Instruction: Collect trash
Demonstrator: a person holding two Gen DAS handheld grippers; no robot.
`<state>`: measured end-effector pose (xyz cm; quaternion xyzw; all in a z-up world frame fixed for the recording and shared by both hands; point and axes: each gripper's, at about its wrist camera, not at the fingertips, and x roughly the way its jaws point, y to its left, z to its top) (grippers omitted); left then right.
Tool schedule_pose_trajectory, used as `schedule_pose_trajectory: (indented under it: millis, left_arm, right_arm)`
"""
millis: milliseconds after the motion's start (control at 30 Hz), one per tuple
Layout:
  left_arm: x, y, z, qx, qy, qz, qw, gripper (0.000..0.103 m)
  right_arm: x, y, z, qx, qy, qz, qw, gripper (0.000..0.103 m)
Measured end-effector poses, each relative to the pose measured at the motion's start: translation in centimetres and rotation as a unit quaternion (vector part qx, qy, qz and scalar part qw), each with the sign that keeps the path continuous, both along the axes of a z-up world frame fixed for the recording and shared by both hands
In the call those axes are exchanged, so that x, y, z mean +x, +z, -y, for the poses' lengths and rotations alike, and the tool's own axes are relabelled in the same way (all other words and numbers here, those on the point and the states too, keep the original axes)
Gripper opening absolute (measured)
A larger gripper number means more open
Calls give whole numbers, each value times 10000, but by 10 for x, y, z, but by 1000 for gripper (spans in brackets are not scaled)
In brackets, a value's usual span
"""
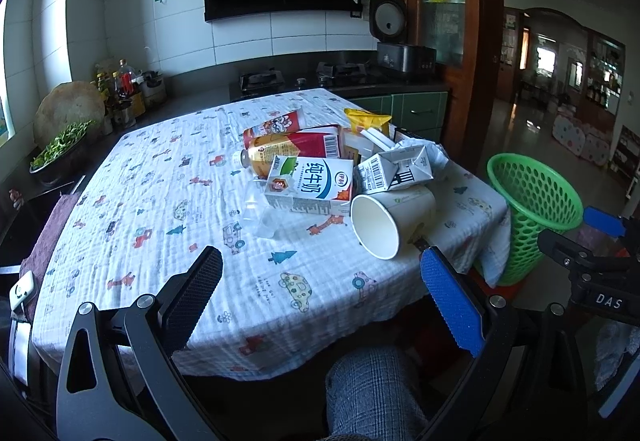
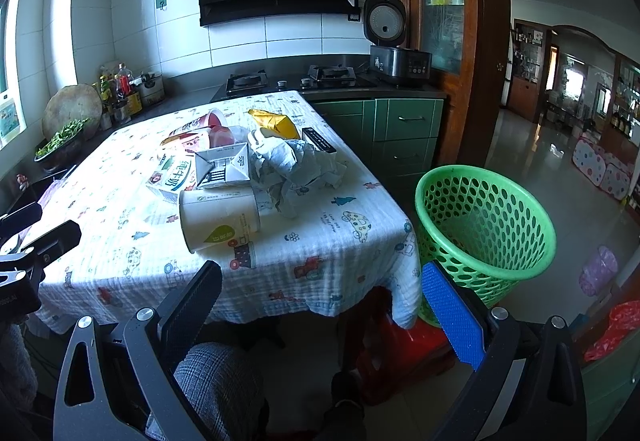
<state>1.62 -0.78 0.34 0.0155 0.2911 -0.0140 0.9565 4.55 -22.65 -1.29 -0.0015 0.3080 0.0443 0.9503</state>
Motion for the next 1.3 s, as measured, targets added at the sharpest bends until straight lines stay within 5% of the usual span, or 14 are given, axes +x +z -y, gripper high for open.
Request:
schedule_pose_trajectory:
  millis: [633,1300]
  left_arm:
    - [14,-1,1,-45,-42,-89,9999,98]
    - [59,-12,-29,-92,147,-276,9995,98]
  right_arm:
    - [7,2,1,-14,21,-2,10000,97]
    - [66,-4,-19,150,618,-277,9976,97]
